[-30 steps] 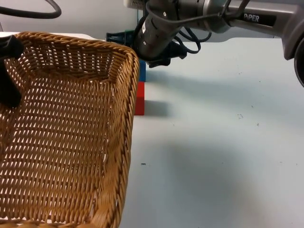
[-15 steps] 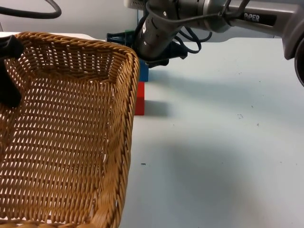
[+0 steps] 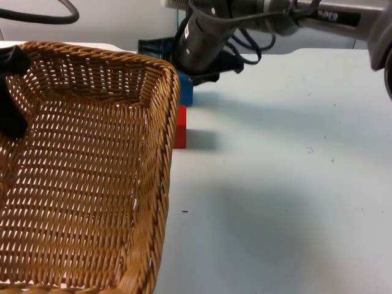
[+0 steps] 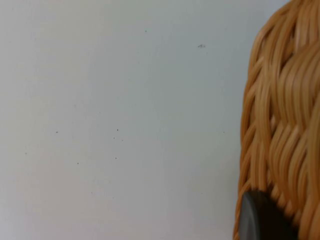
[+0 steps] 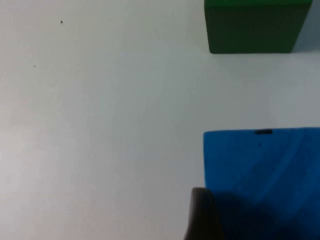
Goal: Pick up the basket with the left hand and place the blue cube into the basket with the right hand.
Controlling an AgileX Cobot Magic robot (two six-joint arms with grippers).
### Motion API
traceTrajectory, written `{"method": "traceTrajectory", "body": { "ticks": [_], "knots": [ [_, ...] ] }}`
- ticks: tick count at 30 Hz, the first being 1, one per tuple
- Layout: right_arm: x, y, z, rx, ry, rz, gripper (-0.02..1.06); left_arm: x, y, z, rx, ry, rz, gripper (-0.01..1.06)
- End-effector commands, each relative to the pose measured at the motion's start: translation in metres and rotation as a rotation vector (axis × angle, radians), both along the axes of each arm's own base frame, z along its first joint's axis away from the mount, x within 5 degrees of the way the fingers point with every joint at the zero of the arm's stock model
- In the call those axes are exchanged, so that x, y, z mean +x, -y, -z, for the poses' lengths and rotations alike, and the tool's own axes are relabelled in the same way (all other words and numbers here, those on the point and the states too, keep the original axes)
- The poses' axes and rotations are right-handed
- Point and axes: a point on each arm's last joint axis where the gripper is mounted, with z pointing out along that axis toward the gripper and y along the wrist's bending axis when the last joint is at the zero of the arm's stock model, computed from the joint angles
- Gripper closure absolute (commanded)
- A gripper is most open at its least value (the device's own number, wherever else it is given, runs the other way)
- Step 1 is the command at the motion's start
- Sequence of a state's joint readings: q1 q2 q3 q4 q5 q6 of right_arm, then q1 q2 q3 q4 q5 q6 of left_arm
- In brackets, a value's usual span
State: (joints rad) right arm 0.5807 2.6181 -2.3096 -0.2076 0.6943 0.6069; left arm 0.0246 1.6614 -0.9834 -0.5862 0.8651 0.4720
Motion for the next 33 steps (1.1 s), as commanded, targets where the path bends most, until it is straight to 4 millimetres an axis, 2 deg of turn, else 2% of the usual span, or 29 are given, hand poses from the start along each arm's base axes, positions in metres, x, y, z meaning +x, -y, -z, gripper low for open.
{"method": "traceTrajectory", "body": {
  "ticks": [1,2,3,6,7,8,11,12,15,16,20,27,33],
  "knots": [
    [-0.004,-0.002,-0.043,0.008,0.069,-0.018,1.05,0.0,0.001,-0.004,-0.031,-0.002,-0.014,1.05],
    [-0.008,-0.003,-0.058,-0.007,0.087,-0.033,1.05,0.0,0.001,-0.004,-0.031,-0.002,-0.014,1.05],
    [-0.008,-0.003,-0.058,-0.007,0.087,-0.033,1.05,0.0,0.001,-0.004,-0.031,-0.002,-0.014,1.05],
    [-0.023,-0.008,-0.103,-0.041,0.161,-0.087,1.05,0.0,0.001,-0.004,-0.031,-0.002,-0.014,1.05],
    [-0.023,-0.008,-0.103,-0.041,0.161,-0.087,1.05,0.0,0.001,-0.004,-0.031,-0.002,-0.014,1.05],
    [-0.032,-0.011,-0.127,-0.048,0.193,-0.115,1.05,0.0,0.001,-0.004,-0.031,-0.002,-0.013,1.05],
    [-0.057,-0.018,-0.167,-0.074,0.232,-0.194,1.05,0.0,0.001,-0.004,-0.031,-0.002,-0.013,1.05],
    [-0.057,-0.018,-0.167,-0.074,0.232,-0.194,1.05,0.0,0.001,-0.004,-0.031,-0.002,-0.013,1.05],
    [-0.085,-0.023,-0.201,-0.131,0.254,-0.284,1.05,0.001,0.001,-0.004,-0.03,0.0,-0.014,1.05],
    [-0.085,-0.023,-0.201,-0.131,0.254,-0.284,1.05,0.001,0.001,-0.004,-0.03,0.0,-0.014,1.05],
    [-0.108,-0.025,-0.222,-0.155,0.23,-0.369,1.05,0.001,0.001,-0.004,-0.03,0.002,-0.015,1.05],
    [-0.131,-0.038,-0.221,-0.074,0.095,-0.549,1.05,0.002,0.001,-0.003,-0.028,0.001,-0.017,1.05],
    [-0.159,-0.056,-0.216,-0.139,0.039,-0.674,1.05,0.005,0.0,0.009,-0.024,-0.025,-0.024,1.05]
  ]
}}
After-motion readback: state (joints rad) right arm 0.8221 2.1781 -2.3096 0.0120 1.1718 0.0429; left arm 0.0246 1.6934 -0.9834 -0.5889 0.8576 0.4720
